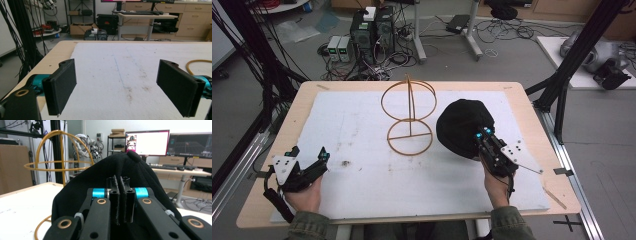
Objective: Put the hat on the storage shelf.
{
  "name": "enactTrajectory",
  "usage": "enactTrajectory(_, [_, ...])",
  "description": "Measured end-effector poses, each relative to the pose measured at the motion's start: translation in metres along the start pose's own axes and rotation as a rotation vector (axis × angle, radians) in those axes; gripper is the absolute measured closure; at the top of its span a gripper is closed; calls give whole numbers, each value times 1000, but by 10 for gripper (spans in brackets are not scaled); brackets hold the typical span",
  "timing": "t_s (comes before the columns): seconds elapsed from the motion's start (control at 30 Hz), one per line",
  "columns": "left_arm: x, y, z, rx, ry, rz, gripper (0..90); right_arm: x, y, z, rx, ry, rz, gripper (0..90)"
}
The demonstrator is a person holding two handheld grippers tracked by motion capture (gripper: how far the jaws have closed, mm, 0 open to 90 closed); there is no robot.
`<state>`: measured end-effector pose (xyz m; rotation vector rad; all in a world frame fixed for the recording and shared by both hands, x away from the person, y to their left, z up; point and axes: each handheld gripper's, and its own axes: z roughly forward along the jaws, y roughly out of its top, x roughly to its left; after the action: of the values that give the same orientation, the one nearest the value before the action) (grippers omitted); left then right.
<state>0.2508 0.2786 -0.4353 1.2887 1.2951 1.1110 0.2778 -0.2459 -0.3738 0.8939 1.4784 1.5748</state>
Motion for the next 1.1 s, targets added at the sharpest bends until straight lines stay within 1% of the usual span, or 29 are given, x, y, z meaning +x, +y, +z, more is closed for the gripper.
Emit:
enactTrajectory(0.1, [1,0,0,0,1,-4,165,-1,2,-1,-12,0,-4,878])
enactTrajectory(0.23, [3,1,-2,-8,11,-9,165,-4,8,-3,-48,-3,11,878])
enactTrajectory(0.3, [4,1,-3,-7,12,-11,165,-8,15,-4,-77,-3,20,878])
enactTrajectory(0.33, [4,1,-3,-7,17,-12,165,-8,15,-4,-77,-3,20,878])
enactTrajectory(0.4, [5,1,-3,-3,16,-16,165,-12,22,-3,-108,3,37,878])
enactTrajectory(0.47, [6,0,-3,-1,18,-18,165,-12,25,-2,-116,2,47,878])
enactTrajectory(0.6, [6,0,-3,-2,15,-23,165,-13,34,1,-149,3,48,878])
enactTrajectory(0.63, [5,-1,-3,0,14,-25,166,-13,40,3,-165,3,45,878])
enactTrajectory(0.67, [5,-1,-3,0,16,-26,166,-13,40,3,-165,3,45,878])
enactTrajectory(0.7, [5,-1,-3,-1,14,-28,166,-14,45,6,-171,7,39,878])
enactTrajectory(0.73, [5,-1,-3,1,14,-27,166,-14,45,6,-171,7,39,878])
enactTrajectory(0.77, [5,-1,-3,1,12,-27,166,-14,50,10,-168,11,31,878])
enactTrajectory(0.8, [4,-1,-3,1,10,-27,166,-14,50,10,-168,11,31,878])
enactTrajectory(0.9, [2,-1,-2,1,4,-24,166,-13,60,20,-167,29,29,878])
enactTrajectory(0.93, [2,-1,-2,0,4,-21,166,-11,65,26,-163,38,29,877])
enactTrajectory(0.97, [1,-1,-2,0,1,-20,166,-11,65,26,-163,38,29,877])
enactTrajectory(1.03, [0,-1,-2,2,-8,-19,167,-8,70,34,-160,50,25,877])
enactTrajectory(1.07, [-1,-2,-2,-6,-17,-24,169,-4,74,41,-161,71,30,876])
enactTrajectory(1.1, [-1,-2,-2,-7,-28,-29,169,-4,74,41,-161,71,30,876])
